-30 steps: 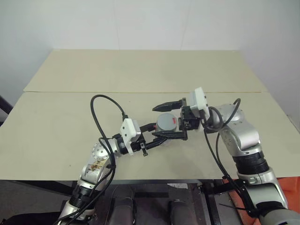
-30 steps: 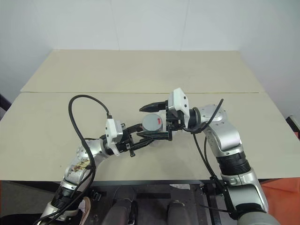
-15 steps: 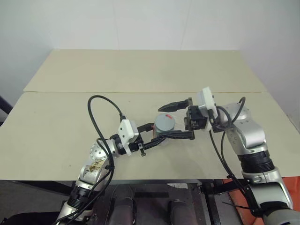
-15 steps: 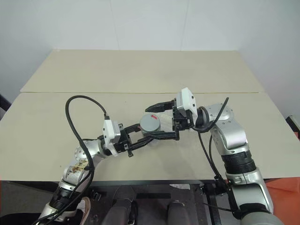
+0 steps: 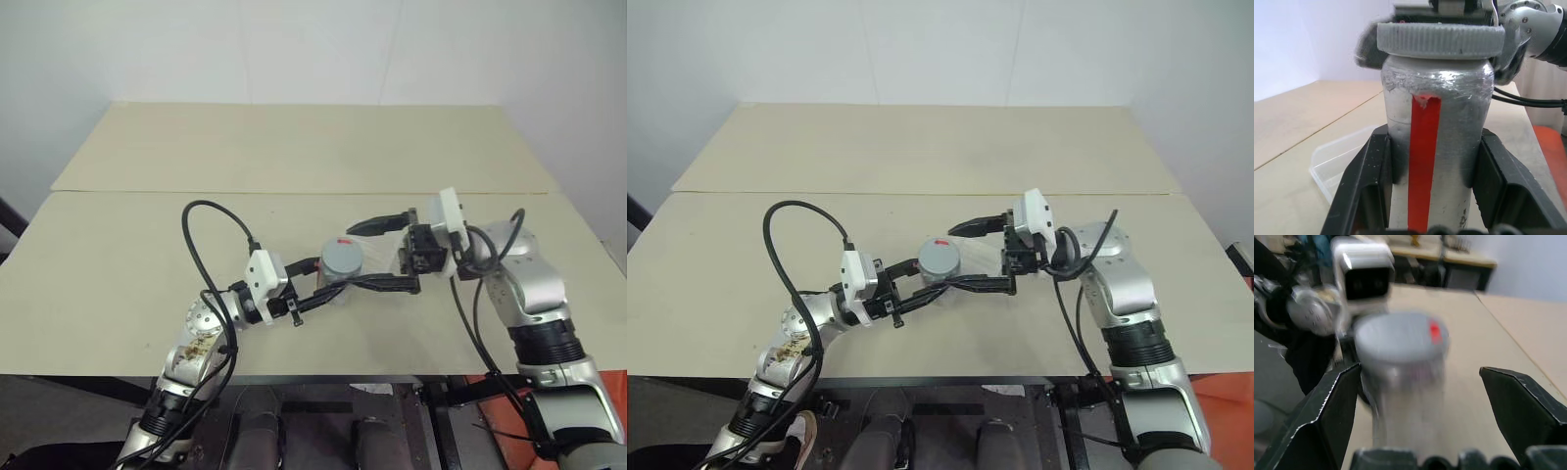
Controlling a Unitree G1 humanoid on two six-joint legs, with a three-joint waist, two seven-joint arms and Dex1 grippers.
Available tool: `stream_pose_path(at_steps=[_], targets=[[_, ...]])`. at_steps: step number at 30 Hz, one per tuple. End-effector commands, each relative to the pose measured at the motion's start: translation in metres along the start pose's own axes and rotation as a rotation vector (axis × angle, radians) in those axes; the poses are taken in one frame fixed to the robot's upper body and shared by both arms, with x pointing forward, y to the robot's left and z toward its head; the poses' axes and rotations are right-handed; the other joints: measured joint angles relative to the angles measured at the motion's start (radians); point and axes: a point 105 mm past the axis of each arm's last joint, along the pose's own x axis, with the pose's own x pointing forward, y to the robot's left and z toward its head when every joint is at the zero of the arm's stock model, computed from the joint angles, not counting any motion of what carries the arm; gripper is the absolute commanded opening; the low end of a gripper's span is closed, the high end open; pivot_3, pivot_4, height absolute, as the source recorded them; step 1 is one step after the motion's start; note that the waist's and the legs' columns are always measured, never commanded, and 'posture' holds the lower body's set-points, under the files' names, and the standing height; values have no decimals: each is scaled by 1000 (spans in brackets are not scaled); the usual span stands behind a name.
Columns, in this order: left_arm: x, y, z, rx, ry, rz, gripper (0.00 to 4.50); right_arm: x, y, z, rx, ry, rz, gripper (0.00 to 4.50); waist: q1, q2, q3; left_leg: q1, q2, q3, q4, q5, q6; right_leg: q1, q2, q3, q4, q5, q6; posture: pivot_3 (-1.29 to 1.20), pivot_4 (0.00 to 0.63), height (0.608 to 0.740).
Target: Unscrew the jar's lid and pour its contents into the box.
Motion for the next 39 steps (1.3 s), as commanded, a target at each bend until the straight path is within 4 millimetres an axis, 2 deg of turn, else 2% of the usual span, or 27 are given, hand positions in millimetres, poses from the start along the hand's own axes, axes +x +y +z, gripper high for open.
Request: stream_pose_path(at_steps=[1,6,10,16,23,31,39], targets=[[4,-10,10,34,-45,-52,1870,-18,-10,15,-74,-23,-69,4416,-1,0,0,0,0,0,0,0,0,0,0,0,0,0,0,0,150,740],[5,-10,10,32,-45,-60,1870,-33,-7,15,-89,17,-54,4416,-2,0,0,0,0,0,0,0,0,0,0,0,0,0,0,0,150,740],[5,-8,9,33,-43,-60,1870,-34,10,18,-88,40,35,4416,-2,0,0,0,0,0,0,0,0,0,0,0,0,0,0,0,150,740],[7,-7,9,39,-41,-50,1870,-11,24,37,-125,-15,61,4416,-5,0,0,0,1,0,0,0,0,0,0,0,1,0,0,0,150,740],[10,-8,6,35,-38,-48,1870,17,20,53,-105,-31,56,4416,-3,0,0,0,0,0,0,0,0,0,0,0,0,0,0,0,150,740],[14,-7,5,38,-43,-50,1870,38,23,52,-113,-22,89,4416,-3,0,0,0,0,0,0,0,0,0,0,0,0,0,0,0,150,740],[14,-10,7,38,-57,-51,1870,39,21,42,-129,8,45,4416,-3,0,0,0,0,0,0,0,0,0,0,0,0,0,0,0,150,740]])
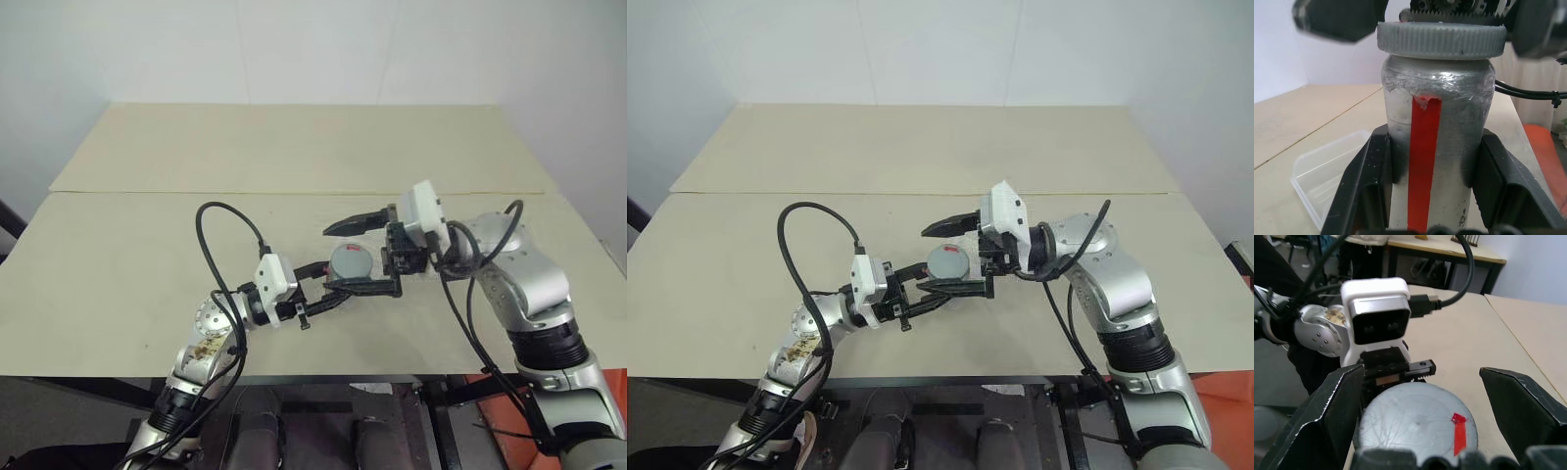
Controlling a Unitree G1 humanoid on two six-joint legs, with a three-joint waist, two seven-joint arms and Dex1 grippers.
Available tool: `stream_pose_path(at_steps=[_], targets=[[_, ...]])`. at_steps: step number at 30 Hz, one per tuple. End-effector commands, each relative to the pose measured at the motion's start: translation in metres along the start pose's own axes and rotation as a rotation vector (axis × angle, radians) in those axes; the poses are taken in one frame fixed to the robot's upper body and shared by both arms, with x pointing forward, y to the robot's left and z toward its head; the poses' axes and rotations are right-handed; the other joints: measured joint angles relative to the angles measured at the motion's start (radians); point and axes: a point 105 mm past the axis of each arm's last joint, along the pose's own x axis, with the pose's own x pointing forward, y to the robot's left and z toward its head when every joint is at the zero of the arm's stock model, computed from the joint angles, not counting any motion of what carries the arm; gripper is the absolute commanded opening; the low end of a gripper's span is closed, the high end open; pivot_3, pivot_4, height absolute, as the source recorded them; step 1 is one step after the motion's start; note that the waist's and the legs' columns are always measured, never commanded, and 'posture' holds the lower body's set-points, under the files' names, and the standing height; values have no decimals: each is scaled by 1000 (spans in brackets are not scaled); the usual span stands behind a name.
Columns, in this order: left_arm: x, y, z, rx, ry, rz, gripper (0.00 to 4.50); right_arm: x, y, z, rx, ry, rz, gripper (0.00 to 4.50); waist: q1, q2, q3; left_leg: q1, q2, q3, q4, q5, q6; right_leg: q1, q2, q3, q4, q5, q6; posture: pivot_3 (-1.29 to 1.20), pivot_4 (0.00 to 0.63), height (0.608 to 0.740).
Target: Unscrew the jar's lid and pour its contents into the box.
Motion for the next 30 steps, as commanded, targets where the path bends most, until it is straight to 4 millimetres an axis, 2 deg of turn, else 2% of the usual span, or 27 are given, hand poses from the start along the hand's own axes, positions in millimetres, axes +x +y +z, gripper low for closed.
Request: stream_pose_path(at_steps=[1,15,23,30], targets=[[3,-1,11,33,-45,-10,1870,-3,-3,9,-60,-21,-34,4416,0,0,0,0,0,0,0,0,0,0,0,0,0,0,0,0,150,740],[-4,4,11,34,-36,-6,1870,-27,-10,4,-68,-32,-58,4416,0,0,0,0,0,0,0,0,0,0,0,0,0,0,0,0,150,740],[-5,3,12,35,-42,-5,1870,-42,-12,-11,-66,15,-38,4416,0,0,0,0,0,0,0,0,0,0,0,0,0,0,0,0,150,740],[-5,2,11,33,-43,-11,1870,-49,-19,-17,-59,25,-68,4416,0,0,0,0,0,0,0,0,0,0,0,0,0,0,0,0,150,740]])
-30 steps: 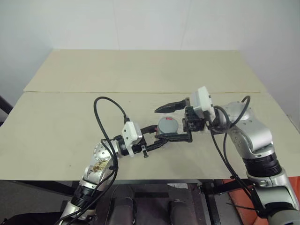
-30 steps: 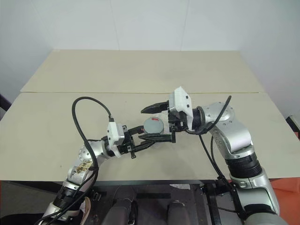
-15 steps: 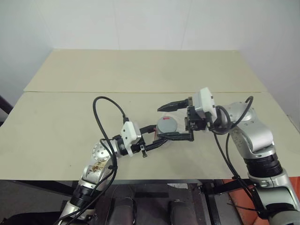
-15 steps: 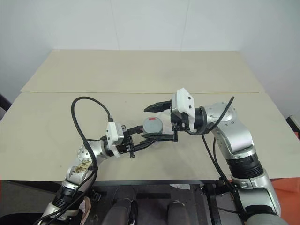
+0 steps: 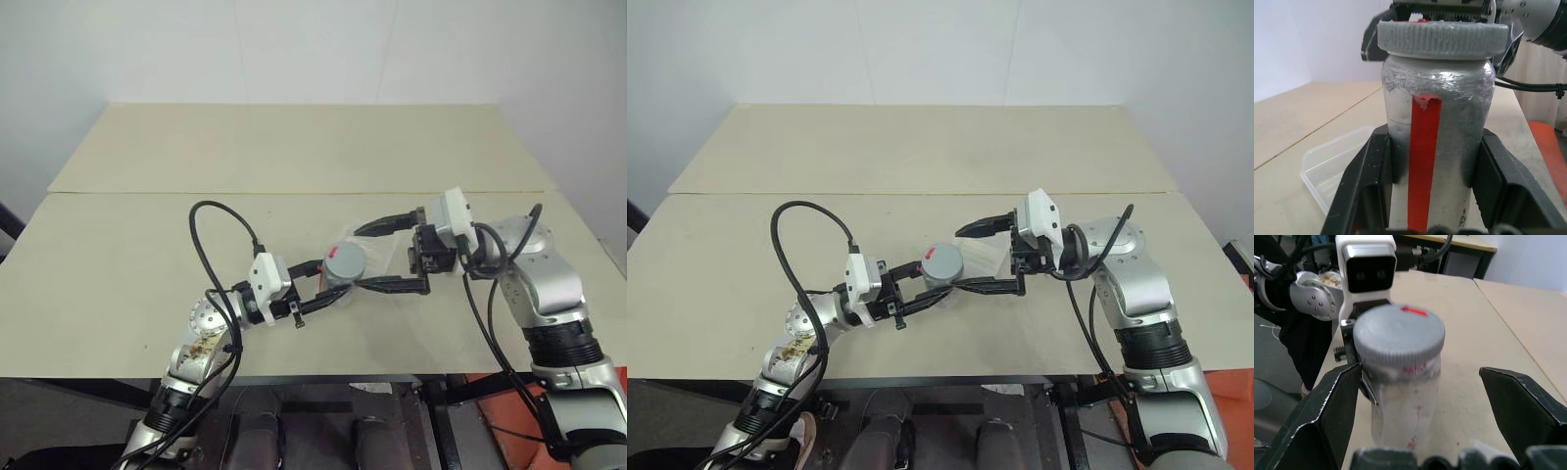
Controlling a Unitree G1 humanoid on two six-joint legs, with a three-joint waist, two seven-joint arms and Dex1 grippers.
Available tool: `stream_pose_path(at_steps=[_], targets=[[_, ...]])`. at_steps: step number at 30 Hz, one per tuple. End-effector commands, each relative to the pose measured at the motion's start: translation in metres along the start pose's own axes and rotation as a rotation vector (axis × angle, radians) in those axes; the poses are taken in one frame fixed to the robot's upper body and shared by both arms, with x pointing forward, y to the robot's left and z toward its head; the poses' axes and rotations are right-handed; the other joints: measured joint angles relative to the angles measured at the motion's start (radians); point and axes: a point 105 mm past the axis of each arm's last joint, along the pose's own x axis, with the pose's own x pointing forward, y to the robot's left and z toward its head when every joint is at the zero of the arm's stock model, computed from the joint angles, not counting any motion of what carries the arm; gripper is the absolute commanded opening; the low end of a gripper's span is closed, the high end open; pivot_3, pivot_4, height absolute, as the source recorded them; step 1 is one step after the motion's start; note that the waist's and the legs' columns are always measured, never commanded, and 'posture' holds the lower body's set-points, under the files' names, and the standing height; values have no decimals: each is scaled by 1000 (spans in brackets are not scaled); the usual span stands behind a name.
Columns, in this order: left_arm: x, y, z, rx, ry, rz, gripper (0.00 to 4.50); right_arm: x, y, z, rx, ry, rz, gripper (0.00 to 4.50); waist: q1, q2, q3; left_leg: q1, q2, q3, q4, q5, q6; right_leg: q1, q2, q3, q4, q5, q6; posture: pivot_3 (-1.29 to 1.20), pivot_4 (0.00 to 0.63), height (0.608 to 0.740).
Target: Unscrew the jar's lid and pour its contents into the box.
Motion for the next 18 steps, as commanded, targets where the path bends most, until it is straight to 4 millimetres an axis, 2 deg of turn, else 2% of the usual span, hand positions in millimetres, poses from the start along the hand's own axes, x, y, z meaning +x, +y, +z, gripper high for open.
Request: stream_pose_path(at_steps=[1,3,6,8,14,18], targets=[[2,-3,11,31,-45,-25,1870,-11,-9,9,-59,-5,-49,4416,0,0,0,0,0,0,0,0,0,0,0,0,0,0,0,0,150,740],[2,-3,11,31,-45,-28,1870,-15,-9,7,-48,7,-48,4416,0,0,0,0,0,0,0,0,0,0,0,0,0,0,0,0,150,740],[2,-2,9,31,-40,-31,1870,-19,4,10,-35,1,25,4416,3,0,0,0,0,0,0,0,0,0,0,0,0,0,0,0,150,740],[2,-2,8,32,-36,-31,1870,-14,12,13,-56,-4,52,4416,3,0,0,0,0,0,0,0,0,0,0,0,0,0,0,0,150,740],[0,-2,6,47,-20,-22,1870,10,22,33,-86,-77,48,4416,-3,0,0,0,1,0,0,0,0,0,0,0,1,0,0,0,150,740],[2,-3,6,50,-22,-23,1870,25,24,37,-89,-95,30,4416,0,0,0,0,0,0,0,0,0,0,0,0,0,0,0,0,150,740]])
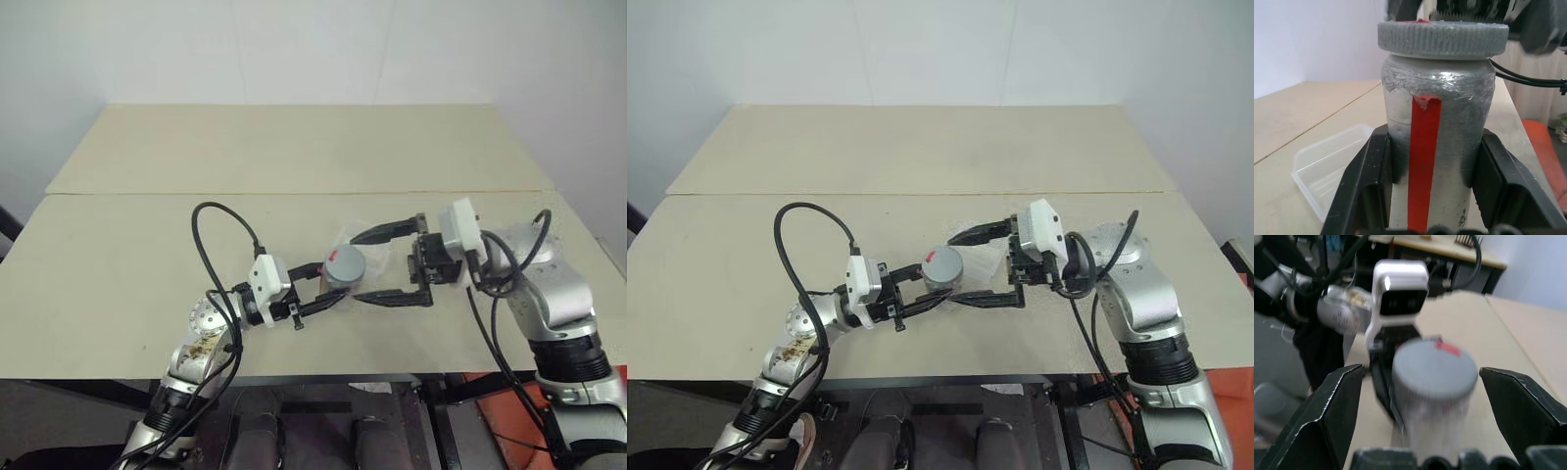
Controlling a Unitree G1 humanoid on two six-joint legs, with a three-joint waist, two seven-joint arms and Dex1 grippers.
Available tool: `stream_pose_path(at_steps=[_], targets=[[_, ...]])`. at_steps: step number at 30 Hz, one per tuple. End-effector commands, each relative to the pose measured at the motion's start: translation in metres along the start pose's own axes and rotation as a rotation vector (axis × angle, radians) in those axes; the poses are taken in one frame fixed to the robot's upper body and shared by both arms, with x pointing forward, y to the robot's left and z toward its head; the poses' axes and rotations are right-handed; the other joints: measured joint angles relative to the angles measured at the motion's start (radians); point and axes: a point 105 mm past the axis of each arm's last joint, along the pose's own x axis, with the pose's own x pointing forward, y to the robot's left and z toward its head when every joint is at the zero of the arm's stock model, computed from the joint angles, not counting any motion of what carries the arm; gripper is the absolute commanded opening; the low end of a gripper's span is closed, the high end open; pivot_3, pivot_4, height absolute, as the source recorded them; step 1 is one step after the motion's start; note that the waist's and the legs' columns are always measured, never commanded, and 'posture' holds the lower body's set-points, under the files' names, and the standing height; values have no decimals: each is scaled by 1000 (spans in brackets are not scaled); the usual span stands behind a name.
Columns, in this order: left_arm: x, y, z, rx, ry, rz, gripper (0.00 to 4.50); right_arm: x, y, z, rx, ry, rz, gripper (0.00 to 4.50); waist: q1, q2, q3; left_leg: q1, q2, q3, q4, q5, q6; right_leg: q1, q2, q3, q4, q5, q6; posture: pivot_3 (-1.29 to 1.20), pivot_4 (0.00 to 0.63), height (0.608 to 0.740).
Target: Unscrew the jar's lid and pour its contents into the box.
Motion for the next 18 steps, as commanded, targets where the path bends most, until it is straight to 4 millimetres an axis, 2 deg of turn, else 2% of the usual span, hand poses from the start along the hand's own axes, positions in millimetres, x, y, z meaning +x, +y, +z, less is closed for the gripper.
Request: stream_pose_path(at_steps=[1,5,9,18], targets=[[4,-2,8,39,-30,-6,1870,11,2,11,-51,-17,3,4416,1,0,0,0,0,0,0,0,0,0,0,0,0,0,0,0,150,740],[5,-2,8,43,-33,-2,1870,24,1,11,-45,-26,-2,4416,2,0,0,0,0,0,0,0,0,0,0,0,0,0,0,0,150,740],[5,-4,7,45,-35,0,1870,27,-8,11,-19,-31,-44,4416,2,0,0,0,0,0,0,0,0,0,0,0,0,0,0,0,150,740],[5,-3,8,48,-41,9,1870,12,-19,2,18,17,-98,4416,1,0,0,0,0,0,0,0,0,0,0,0,0,0,0,0,150,740]])
